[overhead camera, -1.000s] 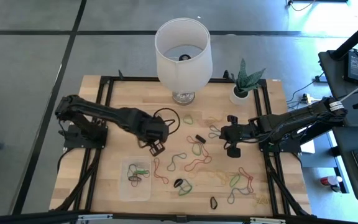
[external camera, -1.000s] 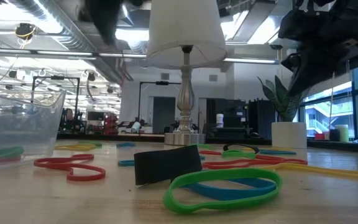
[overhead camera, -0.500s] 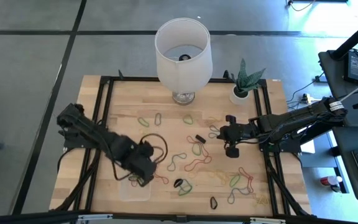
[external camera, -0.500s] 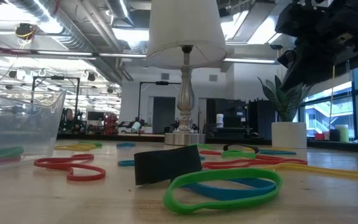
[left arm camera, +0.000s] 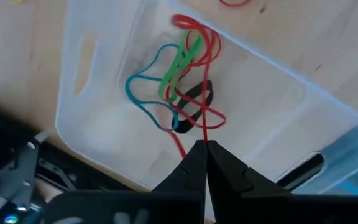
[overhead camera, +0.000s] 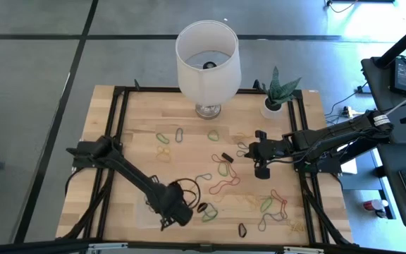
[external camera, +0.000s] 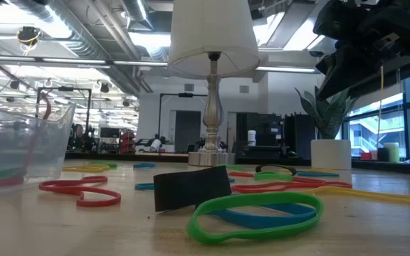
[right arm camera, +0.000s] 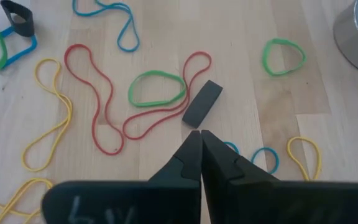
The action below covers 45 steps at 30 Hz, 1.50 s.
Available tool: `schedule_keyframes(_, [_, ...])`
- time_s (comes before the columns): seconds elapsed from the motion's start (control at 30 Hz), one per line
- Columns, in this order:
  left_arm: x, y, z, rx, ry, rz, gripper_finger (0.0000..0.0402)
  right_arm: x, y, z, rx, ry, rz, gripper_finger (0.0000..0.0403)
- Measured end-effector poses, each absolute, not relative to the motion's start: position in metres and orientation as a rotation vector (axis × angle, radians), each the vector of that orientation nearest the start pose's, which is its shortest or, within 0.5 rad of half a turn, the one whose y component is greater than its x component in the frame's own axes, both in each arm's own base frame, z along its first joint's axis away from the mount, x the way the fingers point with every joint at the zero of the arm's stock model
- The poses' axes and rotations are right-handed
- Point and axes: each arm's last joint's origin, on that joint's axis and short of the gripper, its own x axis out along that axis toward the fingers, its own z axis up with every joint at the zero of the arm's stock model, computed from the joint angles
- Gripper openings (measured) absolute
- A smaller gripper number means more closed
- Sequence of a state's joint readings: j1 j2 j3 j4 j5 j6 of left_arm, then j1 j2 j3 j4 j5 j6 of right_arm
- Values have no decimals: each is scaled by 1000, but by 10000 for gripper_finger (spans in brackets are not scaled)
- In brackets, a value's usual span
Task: Pick and place rubber bands into bin
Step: Put the red rubber band into the transparent bin
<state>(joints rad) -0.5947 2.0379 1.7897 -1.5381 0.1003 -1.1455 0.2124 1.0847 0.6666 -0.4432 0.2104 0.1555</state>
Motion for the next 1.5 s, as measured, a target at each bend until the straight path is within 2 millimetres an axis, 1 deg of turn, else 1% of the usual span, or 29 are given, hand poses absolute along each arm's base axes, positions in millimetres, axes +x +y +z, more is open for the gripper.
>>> schedule_keyframes(0.07, [304,-214,239,-344,1751,521,2,204,38,219,-35,839,-64,3])
schedule_keyframes(0.17, [301,-218,239,-323,1752,518,2,204,38,219,-32,839,-65,3])
schedule_keyframes(0.33, [294,-225,236,-271,1714,519,2,204,38,219,-11,838,-74,3])
schedule_keyframes(0.43, [290,-228,220,-284,1700,514,2,204,38,219,-11,839,-73,3])
schedule_keyframes(0.6, [287,-235,193,-326,1682,401,2,204,38,219,-12,839,-74,3])
schedule_keyframes(0.7, [284,-237,185,-296,1679,347,2,204,38,219,-12,839,-73,3])
schedule_keyframes(0.87, [280,-236,173,-265,1686,316,2,204,38,219,-13,840,-73,3])
schedule_keyframes(0.97, [278,-234,166,-276,1678,313,2,204,38,219,-13,839,-73,3])
schedule_keyframes(1.13, [275,-230,169,-335,1653,380,2,204,38,219,-12,840,-72,3])
schedule_keyframes(1.4, [270,-226,190,-417,1618,415,2,204,38,219,-12,841,-71,3])
schedule_keyframes(1.5, [268,-224,197,-458,1600,430,13,204,38,219,-12,841,-71,3])
